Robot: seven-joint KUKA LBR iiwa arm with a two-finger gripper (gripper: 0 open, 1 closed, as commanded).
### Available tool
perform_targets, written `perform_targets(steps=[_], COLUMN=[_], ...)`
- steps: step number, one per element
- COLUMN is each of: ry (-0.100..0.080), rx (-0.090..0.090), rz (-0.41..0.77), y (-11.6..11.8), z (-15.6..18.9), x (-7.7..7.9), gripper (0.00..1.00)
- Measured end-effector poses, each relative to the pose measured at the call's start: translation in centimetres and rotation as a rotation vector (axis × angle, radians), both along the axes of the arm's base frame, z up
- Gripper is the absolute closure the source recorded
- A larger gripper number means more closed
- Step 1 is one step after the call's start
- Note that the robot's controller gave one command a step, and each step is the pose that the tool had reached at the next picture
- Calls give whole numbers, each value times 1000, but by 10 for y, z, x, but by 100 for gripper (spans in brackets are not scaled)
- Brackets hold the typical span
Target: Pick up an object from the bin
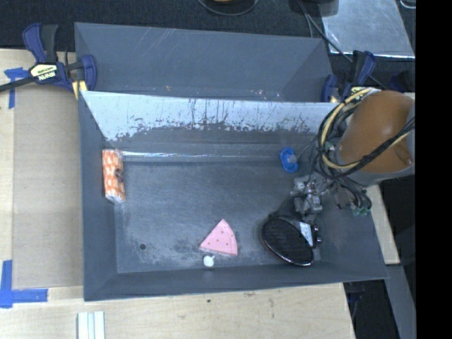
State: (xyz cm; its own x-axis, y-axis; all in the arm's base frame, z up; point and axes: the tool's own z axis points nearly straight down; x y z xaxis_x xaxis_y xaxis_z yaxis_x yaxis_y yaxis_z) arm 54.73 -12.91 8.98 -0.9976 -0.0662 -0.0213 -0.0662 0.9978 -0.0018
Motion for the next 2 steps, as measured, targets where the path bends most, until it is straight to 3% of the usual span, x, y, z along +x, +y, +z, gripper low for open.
perform_targets(steps=[2], ry=[6], rx=[0], rz=[-1], y=[-1], z=[33], x=[-2], gripper=[100])
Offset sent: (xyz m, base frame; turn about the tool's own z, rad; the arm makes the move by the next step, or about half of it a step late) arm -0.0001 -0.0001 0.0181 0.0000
